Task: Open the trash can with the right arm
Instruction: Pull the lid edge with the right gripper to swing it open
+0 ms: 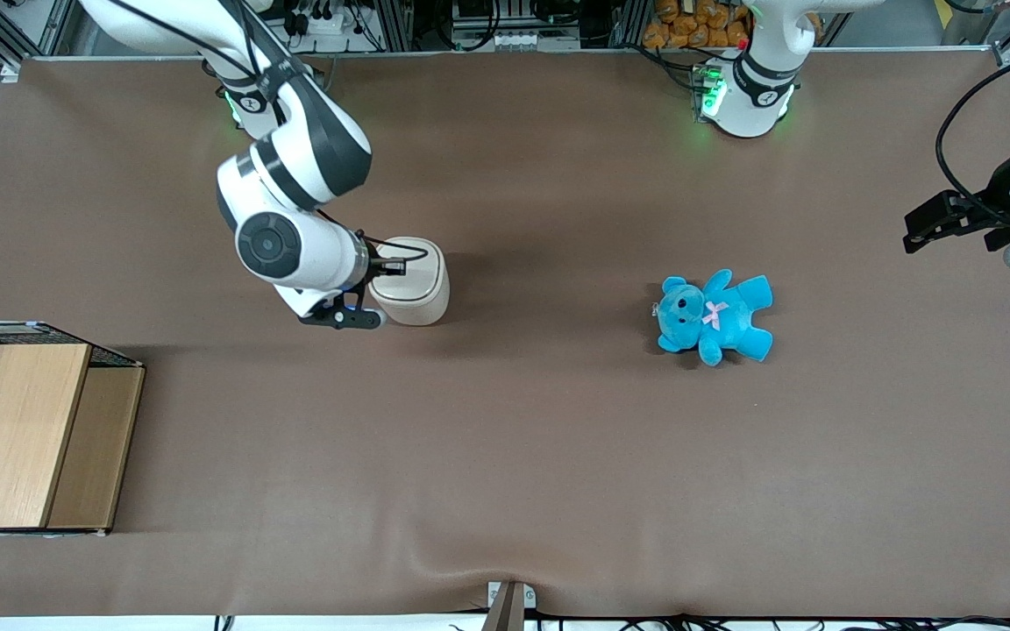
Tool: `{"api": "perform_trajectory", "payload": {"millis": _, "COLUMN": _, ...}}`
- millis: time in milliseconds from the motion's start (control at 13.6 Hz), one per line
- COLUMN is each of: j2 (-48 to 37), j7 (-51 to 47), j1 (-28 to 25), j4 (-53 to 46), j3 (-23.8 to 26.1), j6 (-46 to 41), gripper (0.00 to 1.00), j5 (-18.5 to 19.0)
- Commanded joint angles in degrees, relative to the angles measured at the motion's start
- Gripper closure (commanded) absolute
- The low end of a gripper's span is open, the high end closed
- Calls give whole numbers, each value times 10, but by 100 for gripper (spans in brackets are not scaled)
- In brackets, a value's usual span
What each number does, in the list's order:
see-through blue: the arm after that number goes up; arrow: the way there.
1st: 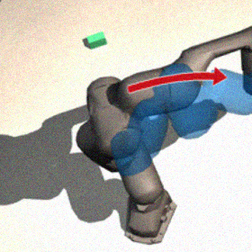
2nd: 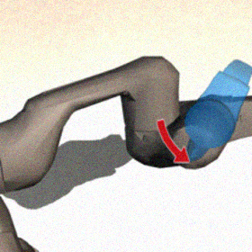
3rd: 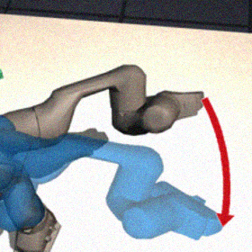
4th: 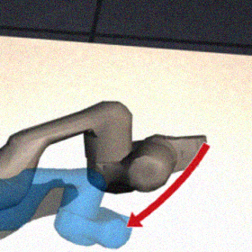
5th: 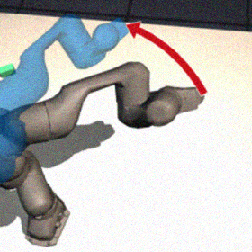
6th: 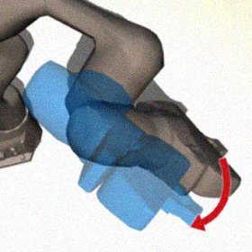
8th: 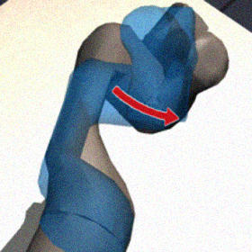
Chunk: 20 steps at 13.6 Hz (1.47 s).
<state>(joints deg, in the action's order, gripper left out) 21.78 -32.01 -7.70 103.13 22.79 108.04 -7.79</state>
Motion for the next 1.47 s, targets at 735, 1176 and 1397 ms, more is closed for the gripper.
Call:
{"api": "perform_trajectory", "payload": {"millis": 735, "j2": -30, "j7": -30, "j1": -10, "j4": 21, "j3": 1, "j6": 4, "gripper": 94, "j5": -1}}
{"api": "perform_trajectory", "payload": {"millis": 1176, "j2": -80, "j7": -1, "j1": 28, "j4": -63, "j3": -34, "j6": -125, "gripper": 82, "j5": 21}}
{"api": "perform_trajectory", "payload": {"millis": 1397, "j2": -106, "j7": 115, "j1": 29, "j4": -62, "j3": -112, "j6": -137, "gripper": 58, "j5": 40}}
